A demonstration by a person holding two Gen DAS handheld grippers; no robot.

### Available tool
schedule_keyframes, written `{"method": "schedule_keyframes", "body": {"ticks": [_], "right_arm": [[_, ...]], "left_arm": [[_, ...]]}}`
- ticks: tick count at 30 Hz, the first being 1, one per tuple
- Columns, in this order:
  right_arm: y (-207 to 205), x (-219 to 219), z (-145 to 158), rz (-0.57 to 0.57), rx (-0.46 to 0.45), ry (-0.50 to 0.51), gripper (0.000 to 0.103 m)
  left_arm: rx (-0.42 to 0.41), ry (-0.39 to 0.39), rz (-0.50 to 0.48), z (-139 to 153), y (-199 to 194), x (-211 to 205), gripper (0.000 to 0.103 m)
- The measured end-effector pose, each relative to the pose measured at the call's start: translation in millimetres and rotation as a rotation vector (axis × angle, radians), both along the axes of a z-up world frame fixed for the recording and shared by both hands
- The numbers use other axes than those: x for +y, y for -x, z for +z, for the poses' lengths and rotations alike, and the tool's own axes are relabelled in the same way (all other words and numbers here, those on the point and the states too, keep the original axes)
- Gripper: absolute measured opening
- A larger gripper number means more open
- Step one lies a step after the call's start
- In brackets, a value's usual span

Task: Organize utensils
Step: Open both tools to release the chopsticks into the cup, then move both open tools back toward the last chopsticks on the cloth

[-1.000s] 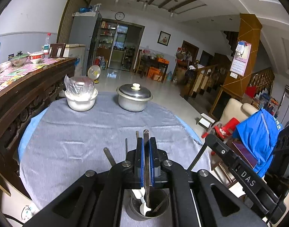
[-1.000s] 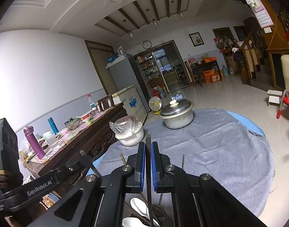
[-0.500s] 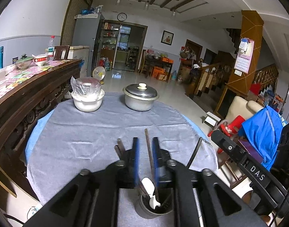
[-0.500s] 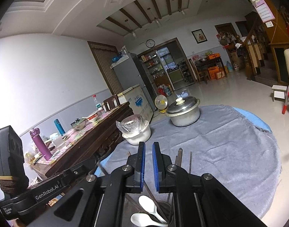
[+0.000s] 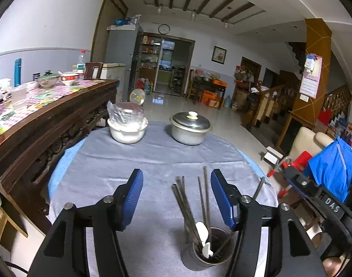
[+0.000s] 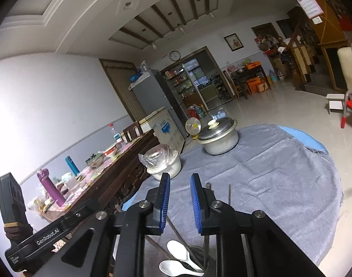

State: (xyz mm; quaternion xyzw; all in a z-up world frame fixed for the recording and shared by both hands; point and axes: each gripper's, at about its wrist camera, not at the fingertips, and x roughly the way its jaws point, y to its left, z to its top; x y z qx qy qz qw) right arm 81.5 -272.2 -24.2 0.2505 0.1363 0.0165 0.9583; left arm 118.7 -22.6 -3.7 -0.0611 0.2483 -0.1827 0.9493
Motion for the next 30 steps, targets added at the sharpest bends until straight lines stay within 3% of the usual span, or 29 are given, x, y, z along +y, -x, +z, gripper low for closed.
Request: {"method": "schedule_keyframes", "body": {"ticks": [14, 19, 22, 30], "right_arm": [[3, -40, -10, -0.103, 0.041, -0.08, 0.02], [-1, -48, -20, -0.121, 0.083, -0.101, 0.022], [-3, -53, -29, -0.129, 0.108, -0.118, 0.032], [-11, -62, -46, -0.147, 0.168, -0.148, 0.032]], "left_arm": [[0.015, -0.051, 0.179, -12, -19, 42, 0.068], [0.07, -0.077, 0.233, -28, -33, 55, 0.07], [0.126, -0.105, 0.246, -42, -42, 58, 0.07], [0.235, -0.152, 0.263, -74, -60, 58, 0.07]]}}
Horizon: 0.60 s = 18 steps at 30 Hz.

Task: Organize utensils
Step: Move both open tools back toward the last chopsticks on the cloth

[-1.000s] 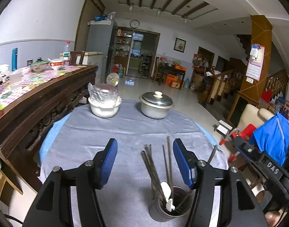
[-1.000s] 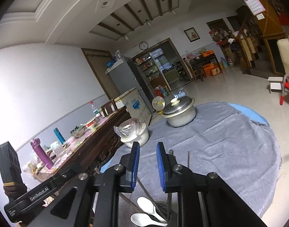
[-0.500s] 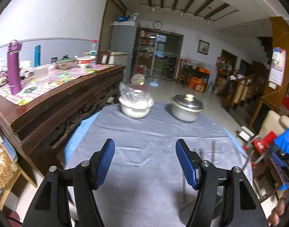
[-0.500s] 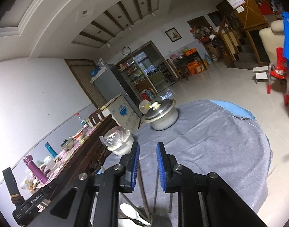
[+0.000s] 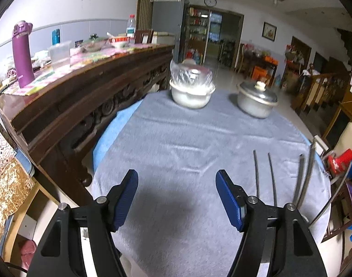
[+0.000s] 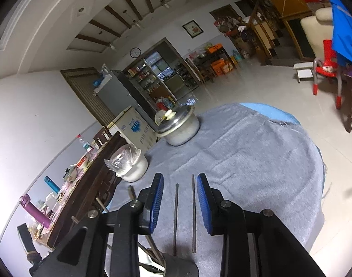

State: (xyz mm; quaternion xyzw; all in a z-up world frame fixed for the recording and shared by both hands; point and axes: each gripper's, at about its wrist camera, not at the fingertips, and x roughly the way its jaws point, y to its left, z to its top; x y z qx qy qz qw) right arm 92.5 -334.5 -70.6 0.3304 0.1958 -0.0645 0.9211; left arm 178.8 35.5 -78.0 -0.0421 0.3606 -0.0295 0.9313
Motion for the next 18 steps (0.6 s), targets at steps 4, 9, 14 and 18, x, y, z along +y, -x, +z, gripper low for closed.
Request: {"method": "schedule_keyframes", "body": {"ticks": [4, 9, 14, 18], "right_arm": [[-5, -1, -6, 0.004, 0.024, -0.011, 0.032], [-12, -1, -12, 0.01, 0.055, -0.01, 0.032], [-19, -5, -23, 0.012, 0.085, -0.036, 0.032], [-24, -7, -30, 0.019, 0.108, -0.047, 0.032]], "left_arm": [[0.04, -0.005, -0.003, -10, -4, -3, 0.07], [0.076, -0.012, -0.013, -22, -10, -6, 0.07], [0.096, -0.016, -0.012, -28, -17, -7, 0.07], [0.104, -0.026, -0.014, -32, -20, -10, 0.07]]}}
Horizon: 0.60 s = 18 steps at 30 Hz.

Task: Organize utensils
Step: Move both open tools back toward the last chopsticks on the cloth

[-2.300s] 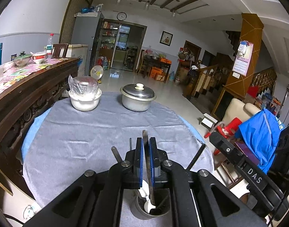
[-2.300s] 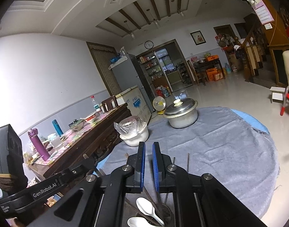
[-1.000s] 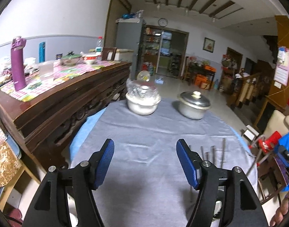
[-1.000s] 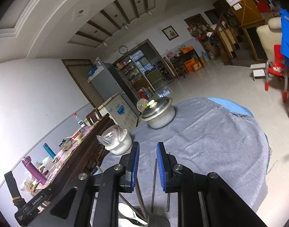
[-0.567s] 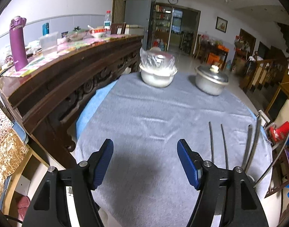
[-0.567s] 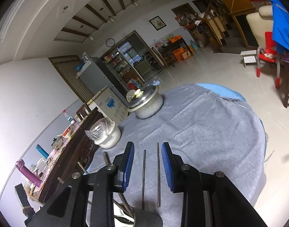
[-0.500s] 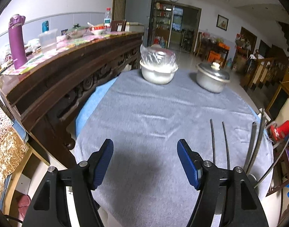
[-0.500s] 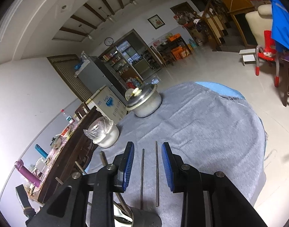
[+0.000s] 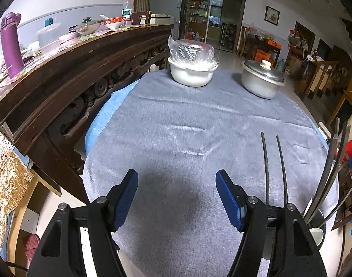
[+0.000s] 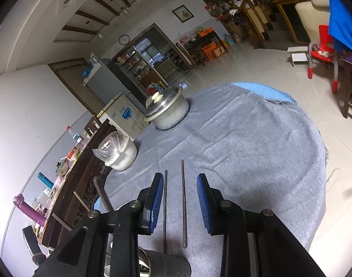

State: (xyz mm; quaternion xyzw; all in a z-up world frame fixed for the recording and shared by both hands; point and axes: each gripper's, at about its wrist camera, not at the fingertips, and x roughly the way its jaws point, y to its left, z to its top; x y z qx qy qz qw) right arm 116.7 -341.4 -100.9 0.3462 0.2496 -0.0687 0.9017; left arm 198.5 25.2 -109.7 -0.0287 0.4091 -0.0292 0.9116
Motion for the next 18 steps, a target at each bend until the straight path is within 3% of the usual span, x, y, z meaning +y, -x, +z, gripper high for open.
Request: {"method": "schedule_keyframes", "body": {"ticks": [18], "right_arm": [[-33, 2, -36, 0.029, 0.109, -0.029, 0.032]], "left_arm": [[0.057, -0.024, -0.003, -27, -19, -4, 0.07]]}}
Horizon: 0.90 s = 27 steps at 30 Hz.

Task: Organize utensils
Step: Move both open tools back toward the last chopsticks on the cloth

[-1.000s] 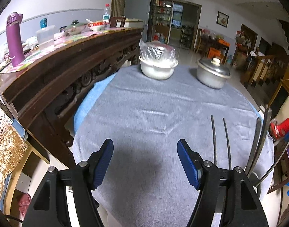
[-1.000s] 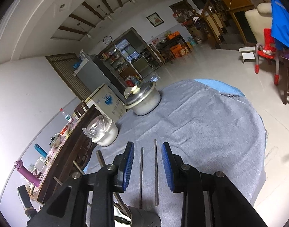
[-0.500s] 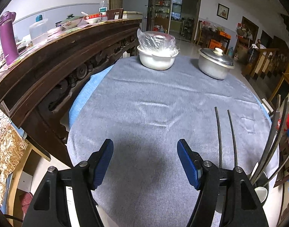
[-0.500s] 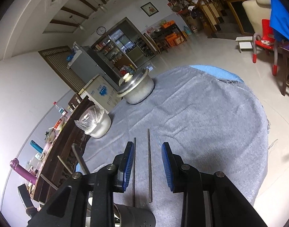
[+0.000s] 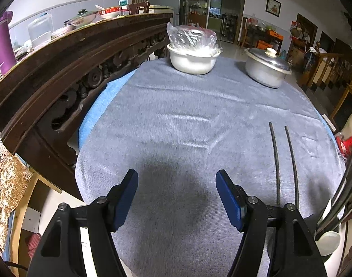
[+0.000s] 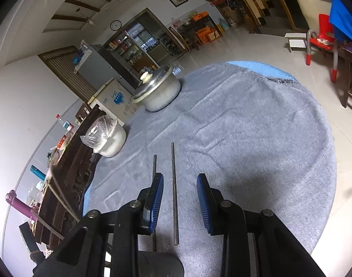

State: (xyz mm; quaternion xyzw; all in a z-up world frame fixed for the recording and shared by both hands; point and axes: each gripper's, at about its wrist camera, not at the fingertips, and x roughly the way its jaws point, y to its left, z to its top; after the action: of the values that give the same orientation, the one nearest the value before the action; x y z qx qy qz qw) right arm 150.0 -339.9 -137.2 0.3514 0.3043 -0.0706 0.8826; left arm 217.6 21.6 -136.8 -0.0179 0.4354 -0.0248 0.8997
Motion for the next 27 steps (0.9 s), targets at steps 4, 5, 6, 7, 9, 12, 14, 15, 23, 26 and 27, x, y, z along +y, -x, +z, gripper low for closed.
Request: {"method": "schedule_keyframes", "body": {"ticks": [4, 5, 6, 7, 9, 12, 14, 15, 23, 26, 27], "right_arm": [[-6, 2, -8, 0.013, 0.023, 0.0, 0.032], [-9, 2, -11, 0.017, 0.033, 0.0, 0.032], [-10, 2, -12, 0.019, 0.037, -0.001, 0.032], [-12, 1, -15, 0.021, 0.045, -0.002, 0.032], [-16, 0, -20, 0.031, 0.066, -0.002, 0.032], [-23, -2, -27, 0.051, 0.095, -0.004, 0.032], [-28, -2, -32, 0.064, 0.112, -0.008, 0.032], [-32, -3, -34, 0.073, 0.125, -0.006, 0.032], [-63, -3, -49, 0.128, 0.187, 0.002, 0.032], [-75, -2, -52, 0.142, 0.199, 0.004, 0.032], [-79, -2, -52, 0.147, 0.2, 0.005, 0.032]], "left_arm": [[0.014, -0.007, 0.004, -6, -5, 0, 0.07], [0.016, -0.008, 0.004, -7, -6, -1, 0.07], [0.02, -0.011, 0.004, -9, -7, -1, 0.07], [0.024, -0.014, 0.003, -11, -8, -2, 0.07], [0.032, -0.018, -0.002, -14, -11, -4, 0.07], [0.04, -0.035, -0.015, -17, -15, -10, 0.07], [0.044, -0.041, -0.024, -19, -18, -14, 0.07], [0.045, -0.045, -0.031, -20, -19, -17, 0.07], [0.061, -0.08, -0.074, -30, -38, -33, 0.07], [0.074, -0.088, -0.081, -36, -46, -37, 0.07], [0.079, -0.09, -0.084, -37, -49, -38, 0.07]]}}
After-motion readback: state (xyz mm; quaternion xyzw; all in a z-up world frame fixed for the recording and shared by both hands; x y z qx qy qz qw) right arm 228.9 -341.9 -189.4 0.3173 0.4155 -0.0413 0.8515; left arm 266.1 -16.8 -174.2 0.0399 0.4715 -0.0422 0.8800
